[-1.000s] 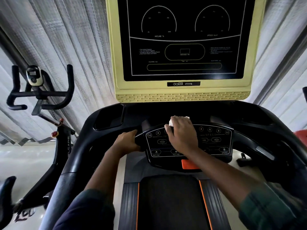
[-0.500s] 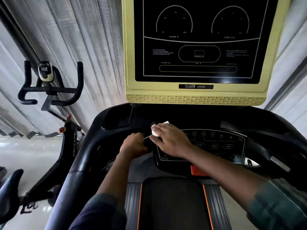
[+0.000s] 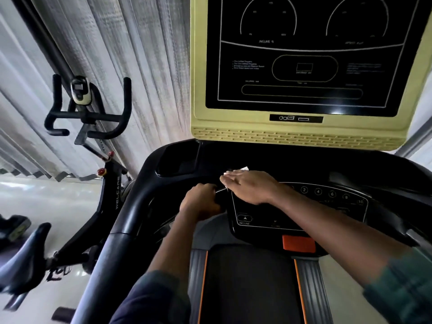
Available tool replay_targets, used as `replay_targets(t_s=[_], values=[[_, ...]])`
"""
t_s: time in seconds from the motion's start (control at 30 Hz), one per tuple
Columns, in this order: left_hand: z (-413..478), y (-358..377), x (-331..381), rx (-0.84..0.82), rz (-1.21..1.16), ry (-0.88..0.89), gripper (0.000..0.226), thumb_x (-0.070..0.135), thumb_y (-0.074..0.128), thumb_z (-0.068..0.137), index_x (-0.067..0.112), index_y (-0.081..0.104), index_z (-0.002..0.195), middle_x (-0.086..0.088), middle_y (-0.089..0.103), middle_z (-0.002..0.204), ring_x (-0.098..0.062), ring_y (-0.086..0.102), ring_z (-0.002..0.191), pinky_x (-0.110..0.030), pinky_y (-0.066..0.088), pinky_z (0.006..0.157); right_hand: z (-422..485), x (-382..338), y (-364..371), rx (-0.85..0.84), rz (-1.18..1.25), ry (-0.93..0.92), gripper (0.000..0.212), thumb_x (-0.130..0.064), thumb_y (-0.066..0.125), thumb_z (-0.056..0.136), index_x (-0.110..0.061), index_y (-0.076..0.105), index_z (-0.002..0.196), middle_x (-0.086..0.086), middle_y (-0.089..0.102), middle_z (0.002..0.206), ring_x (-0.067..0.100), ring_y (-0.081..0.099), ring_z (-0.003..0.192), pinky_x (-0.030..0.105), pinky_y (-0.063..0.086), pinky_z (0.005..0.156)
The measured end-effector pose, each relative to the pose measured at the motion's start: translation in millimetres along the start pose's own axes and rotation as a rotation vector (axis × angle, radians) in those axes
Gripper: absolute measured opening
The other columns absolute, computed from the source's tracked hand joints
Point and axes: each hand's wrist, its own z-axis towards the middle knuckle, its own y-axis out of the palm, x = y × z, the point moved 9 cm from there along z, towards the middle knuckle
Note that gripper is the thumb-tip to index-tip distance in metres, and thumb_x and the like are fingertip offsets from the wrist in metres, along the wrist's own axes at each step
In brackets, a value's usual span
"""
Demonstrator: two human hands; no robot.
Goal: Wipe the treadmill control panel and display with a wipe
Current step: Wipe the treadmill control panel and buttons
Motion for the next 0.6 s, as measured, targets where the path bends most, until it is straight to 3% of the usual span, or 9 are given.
replay_targets(t_s=[0.23, 0.43, 0.6], values=[[-1.8, -1.9, 1.2, 0.012, -0.004, -0.003, 0.036, 0.053, 0.065, 0.059, 0.028, 0.064, 0.086, 0.001, 0.068, 0.081, -0.026, 0.067, 0.076, -0.030, 0.045, 0.058, 26.9, 5.9, -0.7, -0.033, -0.099, 0.089, 0.070, -0.062, 0.010, 0.103, -0.022, 0.021, 0.160, -0.008, 0.014, 0.168, 0.008, 0.012, 0.155, 0.036, 0.013, 0.126], [-2.7, -1.9, 0.7, 0.019, 0.001, -0.016, 0.034, 0.053, 0.066, 0.058, 0.029, 0.058, 0.080, 0.005, 0.062, 0.074, -0.025, 0.066, 0.076, -0.030, 0.043, 0.058, 3.0, 13.9, 7.6, 0.018, -0.081, 0.035, 0.067, -0.060, 0.010, 0.103, -0.026, 0.023, 0.159, -0.011, 0.017, 0.167, 0.005, 0.014, 0.153, 0.028, 0.010, 0.121], [-3.9, -3.4, 1.5, 0.002, -0.016, -0.035, 0.033, 0.053, 0.067, 0.057, 0.028, 0.059, 0.077, 0.006, 0.063, 0.075, -0.023, 0.065, 0.074, -0.032, 0.051, 0.061, 23.7, 23.4, -5.0, -0.104, -0.085, 0.136, 0.063, -0.051, 0.008, 0.107, -0.020, 0.013, 0.161, -0.004, 0.005, 0.169, 0.012, 0.005, 0.156, 0.040, 0.006, 0.128]])
